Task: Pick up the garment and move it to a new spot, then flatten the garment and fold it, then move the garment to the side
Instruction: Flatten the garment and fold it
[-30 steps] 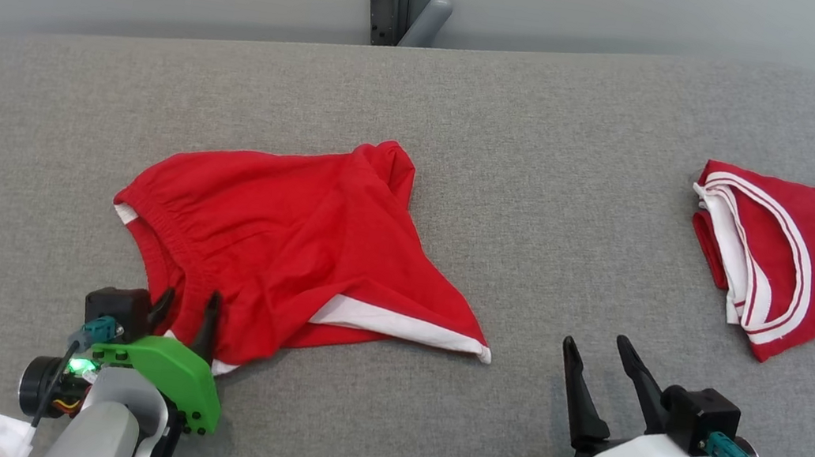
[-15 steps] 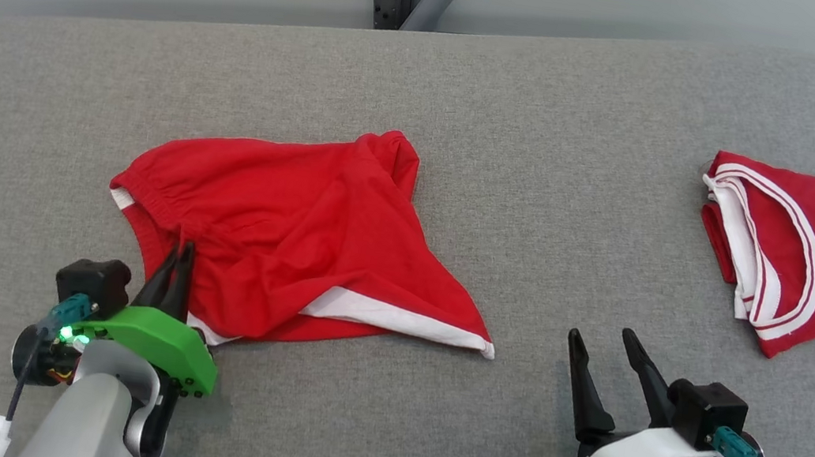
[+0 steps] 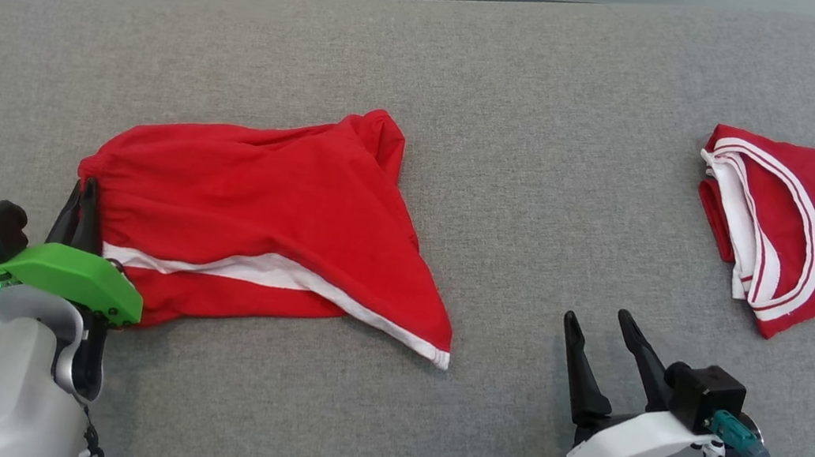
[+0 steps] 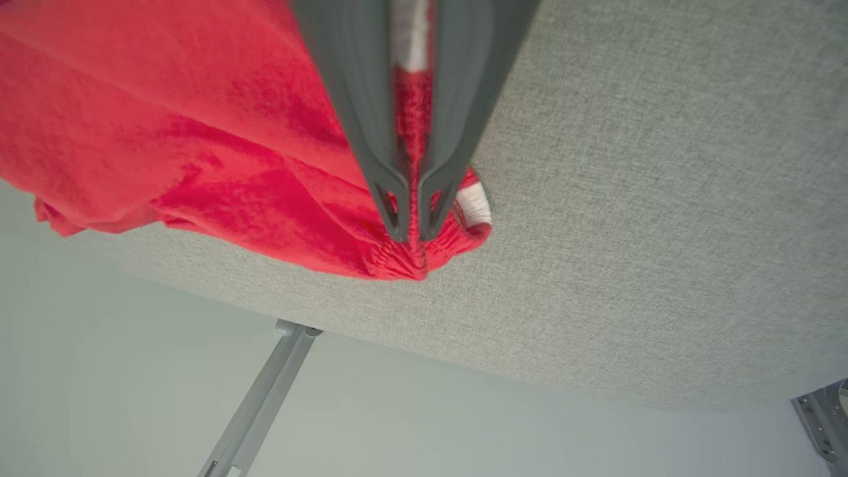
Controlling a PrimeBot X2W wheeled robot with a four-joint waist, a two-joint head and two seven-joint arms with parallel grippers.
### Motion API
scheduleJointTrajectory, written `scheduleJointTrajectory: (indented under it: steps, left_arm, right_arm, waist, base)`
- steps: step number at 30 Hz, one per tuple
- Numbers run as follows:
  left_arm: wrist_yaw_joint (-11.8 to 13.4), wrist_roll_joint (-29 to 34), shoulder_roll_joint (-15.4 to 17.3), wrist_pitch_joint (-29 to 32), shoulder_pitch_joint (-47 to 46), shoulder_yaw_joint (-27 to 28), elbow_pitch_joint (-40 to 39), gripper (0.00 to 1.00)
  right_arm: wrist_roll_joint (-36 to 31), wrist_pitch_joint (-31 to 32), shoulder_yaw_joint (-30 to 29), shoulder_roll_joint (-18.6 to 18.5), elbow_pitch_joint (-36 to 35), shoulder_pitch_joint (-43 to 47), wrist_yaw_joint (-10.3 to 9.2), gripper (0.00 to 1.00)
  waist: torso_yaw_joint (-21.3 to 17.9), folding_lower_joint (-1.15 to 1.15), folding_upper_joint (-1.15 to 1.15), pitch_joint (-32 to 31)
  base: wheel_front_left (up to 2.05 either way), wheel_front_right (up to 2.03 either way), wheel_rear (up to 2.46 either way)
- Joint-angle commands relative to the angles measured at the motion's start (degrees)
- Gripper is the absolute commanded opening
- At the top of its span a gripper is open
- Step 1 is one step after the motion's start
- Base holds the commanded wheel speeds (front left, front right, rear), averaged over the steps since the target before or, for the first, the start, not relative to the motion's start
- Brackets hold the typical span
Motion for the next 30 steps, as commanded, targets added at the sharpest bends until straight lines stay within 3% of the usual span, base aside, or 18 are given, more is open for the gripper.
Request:
scheduleJointTrajectory:
  steps: [1, 2, 3, 7, 12, 21, 30]
  left_arm:
    - [0.4, 0.4, 0.5, -0.3, -0.8, 0.1, 1.0, 0.47]
    - [0.6, 0.9, 1.0, -0.3, -1.0, 0.0, 1.8, 0.97]
    - [0.7, 1.4, 1.5, -0.4, -1.2, -0.1, 2.5, 1.0]
    - [1.8, 2.9, 2.0, -0.6, -0.1, 1.0, 1.3, 1.0]
    - [2.9, 6.5, 0.2, -0.4, 6.0, 3.9, -6.8, 1.0]
    - [2.2, 14.0, -4.8, -0.4, 19.1, 8.3, -22.0, 1.0]
    - [0.5, 17.5, -6.5, -0.4, 29.0, 8.1, -28.0, 1.0]
  right_arm:
    - [-0.1, 0.0, -0.2, -0.2, 0.1, -0.3, -0.07, 1.0]
    - [-0.1, 0.0, -0.1, -0.2, 0.1, -0.5, -0.07, 1.0]
    - [-0.1, 0.0, -0.1, -0.2, 0.0, -0.6, -0.07, 1.0]
    - [0.1, 0.0, -0.5, -0.2, -1.0, -0.6, -0.07, 1.0]
    - [0.8, 0.0, 0.2, -0.2, -2.0, 0.3, -0.07, 1.0]
    - [0.6, 0.0, 0.9, -0.2, -2.7, 2.5, -0.07, 1.0]
    - [0.4, 0.0, 1.4, -0.2, -2.8, 5.0, -0.07, 1.0]
  waist:
    - [-0.5, 0.0, 0.39, 0.4]
    - [-0.7, 0.0, 0.39, 0.5]
    - [-0.9, 0.0, 0.39, 0.5]
    - [-1.2, 0.0, 0.39, -0.1]
    - [-0.9, 0.0, 0.39, -1.8]
    - [1.5, 0.0, 0.39, -5.9]
    - [2.6, 0.0, 0.39, -9.9]
  base:
    - [0.0, 0.0, 0.0]
    - [0.0, 0.0, 0.0]
    - [0.0, 0.0, 0.0]
    - [0.0, 0.0, 0.0]
    - [0.0, 0.0, 0.0]
    - [0.0, 0.0, 0.0]
    - [0.0, 0.0, 0.0]
